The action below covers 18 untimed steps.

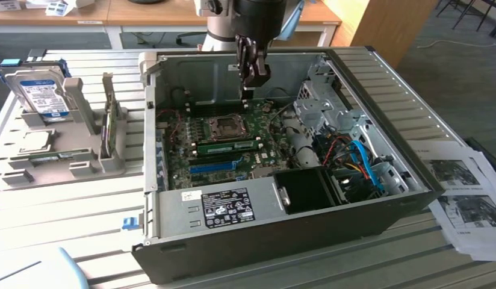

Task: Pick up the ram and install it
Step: 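Press down the ram until it locks into place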

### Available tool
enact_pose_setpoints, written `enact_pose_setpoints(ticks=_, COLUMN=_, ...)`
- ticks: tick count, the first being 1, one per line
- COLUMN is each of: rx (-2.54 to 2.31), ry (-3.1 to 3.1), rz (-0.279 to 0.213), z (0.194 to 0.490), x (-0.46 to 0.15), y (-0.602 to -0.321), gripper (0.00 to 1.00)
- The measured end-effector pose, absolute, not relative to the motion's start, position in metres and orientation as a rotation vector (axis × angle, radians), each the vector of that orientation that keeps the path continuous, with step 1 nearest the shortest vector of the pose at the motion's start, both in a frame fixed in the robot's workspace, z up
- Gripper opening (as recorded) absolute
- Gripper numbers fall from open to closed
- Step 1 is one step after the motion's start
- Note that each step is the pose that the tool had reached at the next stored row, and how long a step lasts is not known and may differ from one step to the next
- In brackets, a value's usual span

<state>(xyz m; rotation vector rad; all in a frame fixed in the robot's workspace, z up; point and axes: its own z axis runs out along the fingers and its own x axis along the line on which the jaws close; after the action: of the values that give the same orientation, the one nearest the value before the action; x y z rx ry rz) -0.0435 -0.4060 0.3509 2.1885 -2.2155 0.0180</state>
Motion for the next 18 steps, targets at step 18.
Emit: enact_pose_setpoints(ticks=18, rx=2.188, ry=-2.215, rz=0.018, z=0.3509, x=-0.0378, y=-0.406, gripper=0.09)
